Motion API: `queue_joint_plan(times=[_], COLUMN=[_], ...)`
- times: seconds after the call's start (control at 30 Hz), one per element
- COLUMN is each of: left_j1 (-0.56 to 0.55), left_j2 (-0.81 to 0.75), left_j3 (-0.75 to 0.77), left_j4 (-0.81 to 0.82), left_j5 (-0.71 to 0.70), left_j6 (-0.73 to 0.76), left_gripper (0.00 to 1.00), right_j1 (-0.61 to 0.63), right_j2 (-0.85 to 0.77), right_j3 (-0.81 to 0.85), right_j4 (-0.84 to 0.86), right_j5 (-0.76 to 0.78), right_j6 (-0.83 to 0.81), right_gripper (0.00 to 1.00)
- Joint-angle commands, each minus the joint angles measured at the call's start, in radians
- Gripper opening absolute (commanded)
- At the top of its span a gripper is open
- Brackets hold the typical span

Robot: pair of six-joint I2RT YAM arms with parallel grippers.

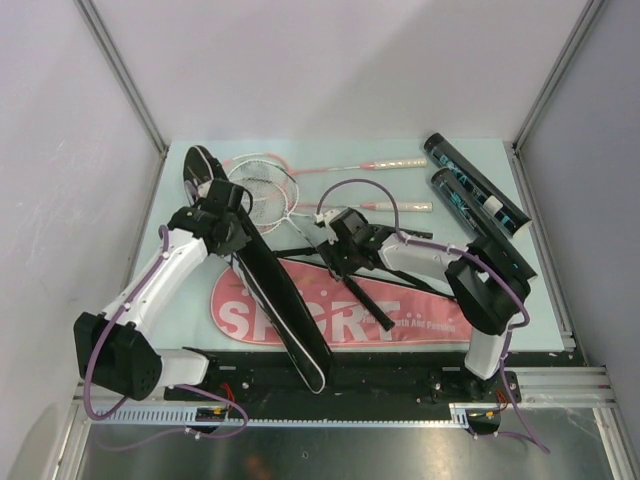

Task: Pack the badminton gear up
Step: Place the racket at the center of the board, then pick up the racket from the center of the board.

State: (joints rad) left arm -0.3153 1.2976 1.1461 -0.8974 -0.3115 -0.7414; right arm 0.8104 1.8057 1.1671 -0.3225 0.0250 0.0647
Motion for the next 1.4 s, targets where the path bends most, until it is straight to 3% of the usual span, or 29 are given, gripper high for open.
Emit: queue_joint_plan(times=[0.0, 0.17, 0.4, 0.47, 0.63, 0.73, 0.77, 0.8, 0.9, 0.97, 1.03, 1.13, 1.37], left_j1=[0.005, 0.007, 0.005, 0.007, 0.007, 0.005, 0.005, 0.005, 0.007, 0.013, 0.013, 0.015, 0.045], left_j2=[-0.055, -0.095, -0.135, -0.138, -0.141, -0.133, -0.126, -0.117, -0.072, -0.032, -0.009, 0.051, 0.164], left_j3=[-0.032, -0.074, -0.103, -0.106, -0.108, -0.109, -0.106, -0.102, -0.066, -0.036, -0.007, 0.039, 0.107], left_j4=[0.018, 0.017, 0.017, 0.017, 0.018, 0.018, 0.017, 0.018, 0.015, 0.015, 0.017, 0.015, 0.017], left_j5=[-0.018, -0.02, -0.029, -0.029, -0.026, -0.037, -0.035, -0.028, -0.017, 0.011, 0.023, 0.032, 0.003], left_j6=[-0.036, -0.075, -0.101, -0.102, -0.107, -0.113, -0.116, -0.118, -0.116, -0.115, -0.122, -0.136, -0.159], left_gripper=[0.0, 0.0, 0.0, 0.0, 0.0, 0.0, 0.0, 0.0, 0.0, 0.01, 0.0, 0.0, 0.01], right_j1=[-0.071, -0.137, -0.139, -0.129, -0.06, -0.028, -0.025, -0.024, -0.027, -0.027, -0.027, -0.03, 0.03], right_j2=[0.064, 0.133, 0.277, 0.317, 0.365, 0.362, 0.338, 0.322, 0.215, 0.17, 0.084, -0.064, -0.353], right_j3=[0.014, 0.049, 0.14, 0.157, 0.22, 0.221, 0.224, 0.23, 0.279, 0.362, 0.381, 0.333, 0.22], right_j4=[0.246, 0.447, 0.54, 0.565, 0.516, 0.513, 0.507, 0.493, 0.392, 0.217, 0.087, -0.002, -0.251], right_j5=[-0.229, -0.356, -0.502, -0.488, -0.291, -0.139, -0.114, -0.061, -0.027, -0.025, 0.096, 0.278, 0.379], right_j6=[0.011, 0.029, 0.038, 0.049, -0.019, -0.063, -0.093, -0.094, -0.095, -0.101, -0.101, -0.135, -0.261], right_gripper=[0.63, 0.67, 0.53, 0.5, 0.48, 0.31, 0.06, 0.0, 0.0, 0.0, 0.0, 0.0, 0.0])
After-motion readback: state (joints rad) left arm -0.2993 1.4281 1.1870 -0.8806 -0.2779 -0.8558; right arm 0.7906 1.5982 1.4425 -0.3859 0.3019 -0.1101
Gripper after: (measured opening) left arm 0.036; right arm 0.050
